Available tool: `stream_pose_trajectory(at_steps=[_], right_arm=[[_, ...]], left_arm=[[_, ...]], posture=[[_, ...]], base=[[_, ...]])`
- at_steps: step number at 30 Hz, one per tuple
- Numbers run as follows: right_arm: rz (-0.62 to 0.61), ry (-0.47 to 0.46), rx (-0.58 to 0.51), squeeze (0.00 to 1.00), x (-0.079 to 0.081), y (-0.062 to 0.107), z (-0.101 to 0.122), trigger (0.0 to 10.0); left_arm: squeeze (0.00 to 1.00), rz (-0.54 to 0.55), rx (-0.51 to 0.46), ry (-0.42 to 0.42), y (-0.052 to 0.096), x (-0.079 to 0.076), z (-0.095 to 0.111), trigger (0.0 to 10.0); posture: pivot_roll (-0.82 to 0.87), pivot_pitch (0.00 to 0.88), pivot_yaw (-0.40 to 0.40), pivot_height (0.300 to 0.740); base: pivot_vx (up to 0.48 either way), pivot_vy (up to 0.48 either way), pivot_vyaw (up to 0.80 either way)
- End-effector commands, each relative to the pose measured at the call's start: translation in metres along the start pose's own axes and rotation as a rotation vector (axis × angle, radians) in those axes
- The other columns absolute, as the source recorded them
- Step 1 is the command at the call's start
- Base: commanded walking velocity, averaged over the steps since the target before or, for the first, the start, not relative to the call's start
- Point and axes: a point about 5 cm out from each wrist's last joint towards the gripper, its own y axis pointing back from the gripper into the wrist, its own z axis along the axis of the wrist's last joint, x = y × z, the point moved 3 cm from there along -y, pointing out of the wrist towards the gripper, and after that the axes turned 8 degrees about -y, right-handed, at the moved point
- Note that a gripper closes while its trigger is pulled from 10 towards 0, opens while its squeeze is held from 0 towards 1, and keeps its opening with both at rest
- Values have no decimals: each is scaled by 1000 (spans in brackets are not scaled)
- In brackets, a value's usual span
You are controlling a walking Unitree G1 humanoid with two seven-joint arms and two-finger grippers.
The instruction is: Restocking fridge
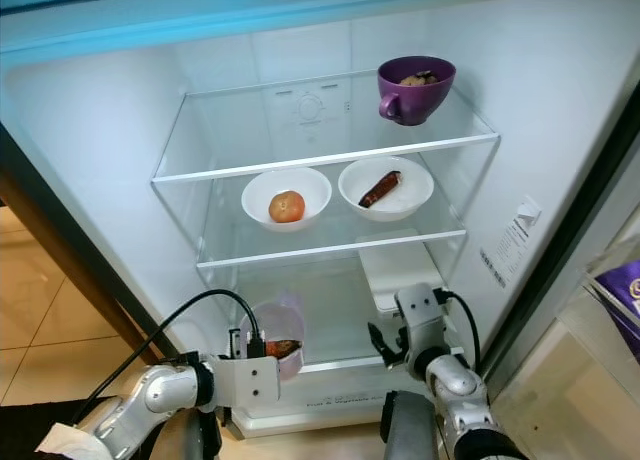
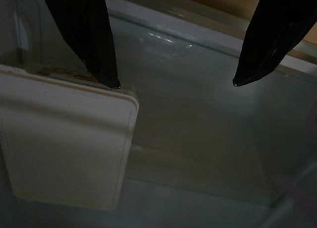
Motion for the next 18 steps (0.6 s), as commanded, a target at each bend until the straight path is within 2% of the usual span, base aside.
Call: stream_pose_trajectory(at_steps=[1,4,8,18], right_arm=[[6,-3,8,0,8,-2,-4,10000],[5,1,7,0,10,-3,-3,10000],[-5,18,6,0,15,-4,-5,10000],[3,13,-19,0,25,2,-11,10000]], left_arm=[[0,87,29,29,-9,8,-4,10000],[0,109,37,50,-15,9,-5,10000],[0,133,73,131,-29,6,-13,10000],[0,133,150,49,-35,12,-23,10000]], posture=[[26,108,79,447],[23,114,77,447],[0,153,83,447],[-35,235,98,447]], base=[[0,0,0],[0,0,0],[0,0,0],[0,0,0]])
